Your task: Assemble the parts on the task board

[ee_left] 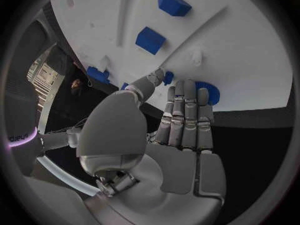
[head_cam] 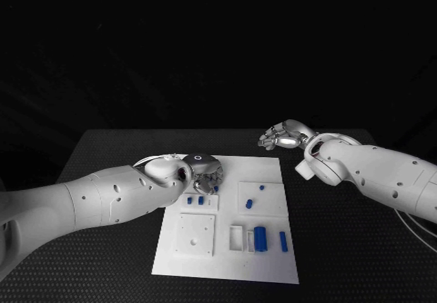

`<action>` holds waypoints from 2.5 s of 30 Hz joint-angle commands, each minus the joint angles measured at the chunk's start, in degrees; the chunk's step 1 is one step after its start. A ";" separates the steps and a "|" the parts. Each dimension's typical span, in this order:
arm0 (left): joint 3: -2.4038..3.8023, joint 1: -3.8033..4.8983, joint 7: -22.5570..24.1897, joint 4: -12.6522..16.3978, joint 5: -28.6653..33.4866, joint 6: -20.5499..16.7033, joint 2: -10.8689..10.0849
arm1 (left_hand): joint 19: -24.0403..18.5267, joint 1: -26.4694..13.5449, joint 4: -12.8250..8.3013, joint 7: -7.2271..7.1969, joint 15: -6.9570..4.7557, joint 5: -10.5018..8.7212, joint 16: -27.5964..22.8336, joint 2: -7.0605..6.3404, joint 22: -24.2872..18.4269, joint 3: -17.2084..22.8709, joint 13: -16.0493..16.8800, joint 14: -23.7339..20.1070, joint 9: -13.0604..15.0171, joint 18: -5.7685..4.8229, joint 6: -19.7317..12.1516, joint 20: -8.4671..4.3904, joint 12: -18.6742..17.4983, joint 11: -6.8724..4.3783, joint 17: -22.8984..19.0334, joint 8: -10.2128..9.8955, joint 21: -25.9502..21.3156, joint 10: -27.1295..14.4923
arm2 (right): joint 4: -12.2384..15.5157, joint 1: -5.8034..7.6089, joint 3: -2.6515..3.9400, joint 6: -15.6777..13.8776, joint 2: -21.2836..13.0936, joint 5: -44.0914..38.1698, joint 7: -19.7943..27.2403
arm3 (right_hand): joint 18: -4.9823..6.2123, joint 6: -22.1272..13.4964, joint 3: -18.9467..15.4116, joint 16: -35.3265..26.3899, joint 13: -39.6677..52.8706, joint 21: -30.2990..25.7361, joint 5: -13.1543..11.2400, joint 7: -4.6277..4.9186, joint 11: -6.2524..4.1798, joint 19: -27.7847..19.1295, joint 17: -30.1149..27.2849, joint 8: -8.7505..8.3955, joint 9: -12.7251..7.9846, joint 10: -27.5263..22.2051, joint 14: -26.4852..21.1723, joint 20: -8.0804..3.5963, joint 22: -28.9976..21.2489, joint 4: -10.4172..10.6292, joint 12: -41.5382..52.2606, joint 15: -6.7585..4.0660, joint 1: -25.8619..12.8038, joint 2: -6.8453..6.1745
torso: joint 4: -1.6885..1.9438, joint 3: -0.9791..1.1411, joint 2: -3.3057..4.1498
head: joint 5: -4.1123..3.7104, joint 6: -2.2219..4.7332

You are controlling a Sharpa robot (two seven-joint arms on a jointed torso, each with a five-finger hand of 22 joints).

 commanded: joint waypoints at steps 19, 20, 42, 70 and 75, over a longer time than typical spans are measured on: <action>-0.25 -1.64 -0.47 -1.31 -1.11 4.14 1.17 | 0.58 -0.01 -0.94 -0.52 -0.32 0.36 -0.41 2.04 0.53 -0.03 -0.02 0.72 -0.49 -0.13 1.80 -0.41 -0.54 -0.77 0.86 1.34 -0.76 1.90 | 0.49 -0.02 0.02 0.97 0.07 0.29 0.51 | 0.55 -0.35 -0.15 -0.44 -0.01 -0.38 0.43 0.53 0.19 -0.12 -0.20 -0.23 -0.15 0.42 0.13 0.45 -0.10 0.48 -0.52 0.32 -0.36 -0.04 | 0.02 -0.01 -0.01 | -0.21 -0.43; -0.28 -1.85 -0.47 -1.34 -1.11 4.09 1.24 | 0.61 0.00 -0.97 -0.49 -0.34 0.36 -0.40 2.11 0.54 -0.03 -0.02 0.76 -0.51 -0.13 1.86 -0.43 -0.54 -0.77 0.90 1.38 -0.77 1.99 | 0.49 -0.02 0.02 0.97 0.10 0.29 0.51 | 0.55 -0.35 -0.15 -0.44 -0.01 -0.39 0.44 0.53 0.19 -0.13 -0.21 -0.23 -0.15 0.43 0.13 0.45 -0.10 0.48 -0.52 0.32 -0.36 -0.04 | 0.02 0.00 -0.02 | -0.21 -0.46; -0.38 -2.60 0.55 0.00 -2.76 4.36 1.25 | 2.95 0.40 -2.57 -0.65 -2.36 1.43 1.22 3.73 1.32 0.20 -0.17 5.03 -1.33 -0.24 3.98 -1.90 -1.05 -1.22 2.72 2.70 -0.46 4.72 | 0.60 -0.02 0.02 1.08 0.09 0.29 0.53 | 0.56 -0.36 -0.21 -0.48 -0.01 -0.45 0.45 0.53 0.19 -0.13 -0.26 -0.23 -0.17 0.48 0.13 0.46 -0.09 0.52 -0.67 0.32 -0.35 -0.07 | 0.03 -0.05 -0.03 | -0.59 -0.91; -0.31 -2.69 1.03 1.74 -2.74 -1.35 -0.46 | 7.73 0.69 -5.10 -1.45 -5.39 4.37 5.58 5.85 1.81 0.92 -0.28 10.26 -1.68 -0.64 6.95 -5.06 -1.91 -2.45 6.82 4.12 2.77 9.37 | 0.68 -0.03 0.02 1.19 -0.02 0.29 0.64 | 0.58 -0.41 -0.35 -0.56 0.00 -0.55 0.52 0.55 0.21 -0.17 -0.34 -0.23 -0.21 0.52 0.10 0.49 -0.07 0.54 -0.90 0.33 -0.36 -0.15 | 0.05 -0.03 -0.06 | -0.41 -0.34; 0.26 -2.66 1.13 3.44 -1.39 -2.17 -2.16 | 7.77 0.67 -5.07 -1.46 -5.41 4.38 5.64 5.85 1.81 0.94 -0.29 10.27 -1.68 -0.65 6.99 -5.10 -1.93 -2.46 6.88 4.14 2.83 9.41 | 0.59 -0.03 0.02 1.19 -0.06 0.29 0.67 | 0.58 -0.41 -0.35 -0.56 0.00 -0.56 0.52 0.55 0.21 -0.17 -0.34 -0.23 -0.21 0.53 0.09 0.49 -0.07 0.54 -0.91 0.33 -0.36 -0.15 | 0.04 -0.01 -0.05 | -0.36 -0.15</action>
